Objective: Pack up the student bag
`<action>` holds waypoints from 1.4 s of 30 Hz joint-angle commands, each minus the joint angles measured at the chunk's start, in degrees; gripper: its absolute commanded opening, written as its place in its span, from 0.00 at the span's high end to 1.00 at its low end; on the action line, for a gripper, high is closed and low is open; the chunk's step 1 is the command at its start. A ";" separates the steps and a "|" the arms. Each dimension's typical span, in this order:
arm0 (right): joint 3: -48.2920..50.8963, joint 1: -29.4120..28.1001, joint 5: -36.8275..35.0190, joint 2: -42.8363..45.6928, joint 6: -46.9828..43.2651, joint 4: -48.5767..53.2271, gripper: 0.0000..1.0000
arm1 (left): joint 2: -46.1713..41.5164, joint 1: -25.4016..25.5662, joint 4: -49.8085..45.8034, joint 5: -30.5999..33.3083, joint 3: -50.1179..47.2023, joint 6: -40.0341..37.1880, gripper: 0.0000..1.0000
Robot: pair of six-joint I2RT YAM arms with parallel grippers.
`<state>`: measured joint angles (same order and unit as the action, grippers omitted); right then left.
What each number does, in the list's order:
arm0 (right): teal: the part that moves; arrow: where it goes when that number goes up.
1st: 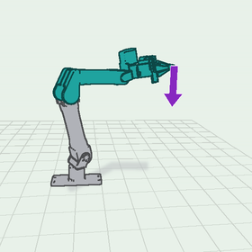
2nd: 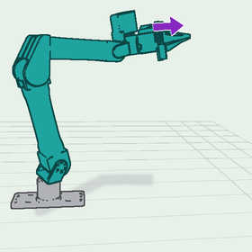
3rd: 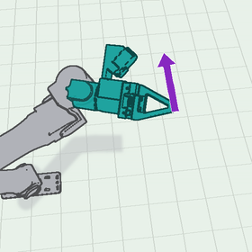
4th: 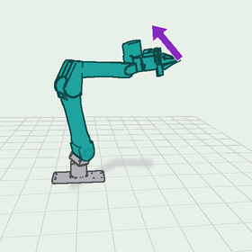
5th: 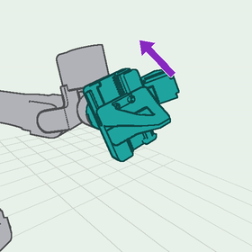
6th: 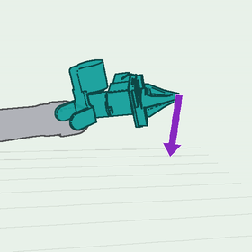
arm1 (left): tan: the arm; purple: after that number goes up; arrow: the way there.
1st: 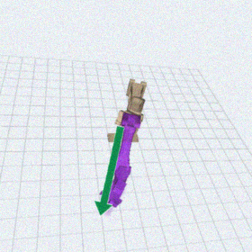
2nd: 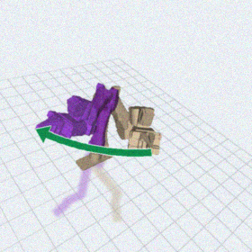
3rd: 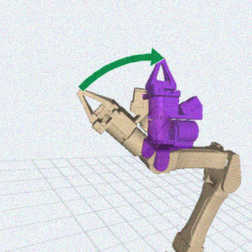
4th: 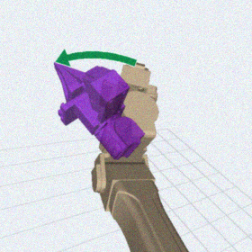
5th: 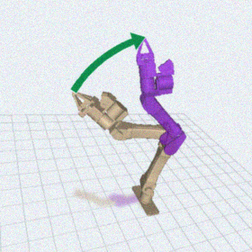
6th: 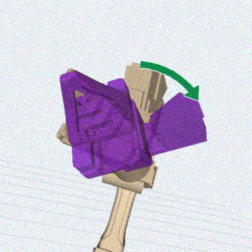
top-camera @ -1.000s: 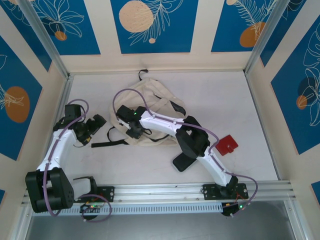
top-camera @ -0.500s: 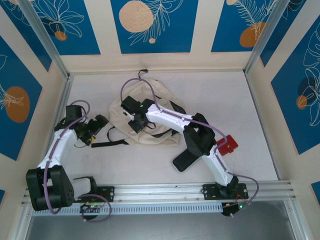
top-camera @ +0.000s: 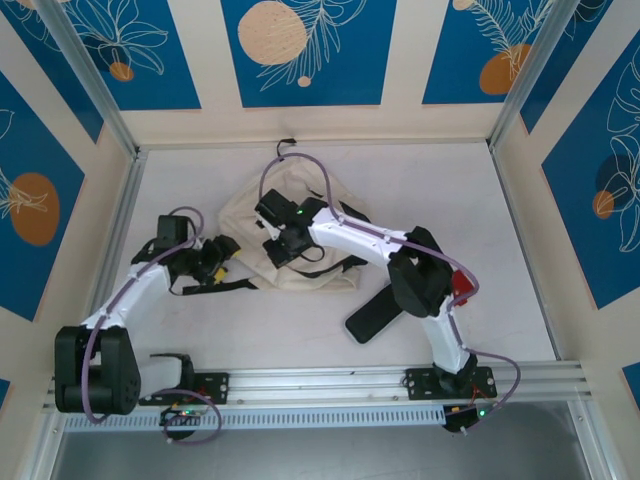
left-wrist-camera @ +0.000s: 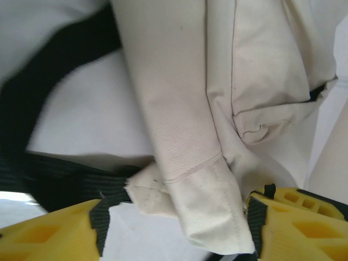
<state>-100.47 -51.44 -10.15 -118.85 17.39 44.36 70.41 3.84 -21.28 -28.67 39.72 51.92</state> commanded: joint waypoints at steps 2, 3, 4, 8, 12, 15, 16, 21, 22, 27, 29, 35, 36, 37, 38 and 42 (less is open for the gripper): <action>4.42 1.37 8.27 4.03 5.89 -5.34 1.00 | 3.93 5.99 8.14 -1.07 0.14 5.91 0.38; 5.16 1.60 9.04 4.45 6.44 -6.42 1.00 | 5.37 7.30 9.19 -0.85 0.51 6.69 0.40; 5.81 1.69 9.84 4.79 6.98 -7.15 1.00 | 6.72 8.37 10.21 -0.61 0.85 7.54 0.41; 7.21 2.26 11.56 5.55 8.20 -8.93 1.00 | 11.31 10.68 12.59 0.23 2.39 9.29 0.45; 8.42 2.95 13.34 6.07 8.94 -9.94 1.00 | 14.62 11.75 15.78 0.45 3.03 11.72 0.49; 8.87 3.11 13.71 6.12 9.20 -10.08 1.00 | 16.16 11.98 17.34 0.52 3.47 12.76 0.52; 9.05 3.10 13.80 6.21 9.20 -10.17 1.00 | 16.47 12.07 17.33 0.70 3.64 12.94 0.52; 9.76 3.10 14.37 6.35 9.35 -10.67 1.00 | 17.95 12.43 17.20 0.73 4.39 12.95 0.50; 9.98 3.04 14.61 6.41 9.40 -10.80 1.00 | 18.33 12.56 17.06 0.85 4.48 12.94 0.50; 10.91 2.96 14.90 7.26 9.97 -11.30 1.00 | 20.06 12.87 17.73 1.01 4.46 13.47 0.63; 11.37 2.99 14.56 7.70 10.03 -11.25 1.00 | 20.37 12.93 17.79 1.38 4.74 13.53 0.73; 12.12 2.84 11.26 8.85 9.97 -10.12 1.00 | 19.94 12.91 14.94 4.75 6.25 11.75 1.00; 12.07 2.80 10.43 9.05 9.96 -9.80 1.00 | 19.93 12.95 14.05 5.52 6.68 11.20 1.00; 11.81 2.66 9.48 9.21 9.90 -9.12 1.00 | 19.78 12.86 13.12 6.28 7.06 10.54 1.00; 11.50 2.51 8.52 9.29 9.94 -8.22 1.00 | 19.68 12.90 12.27 7.10 7.36 10.05 1.00; 9.89 1.35 0.97 9.94 10.72 -2.57 1.00 | 19.06 12.60 8.95 11.22 8.56 8.15 1.00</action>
<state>-88.92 -49.08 -4.12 -112.66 26.85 34.35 89.84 16.84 -9.50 -25.34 46.48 62.94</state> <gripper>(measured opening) 0.061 0.047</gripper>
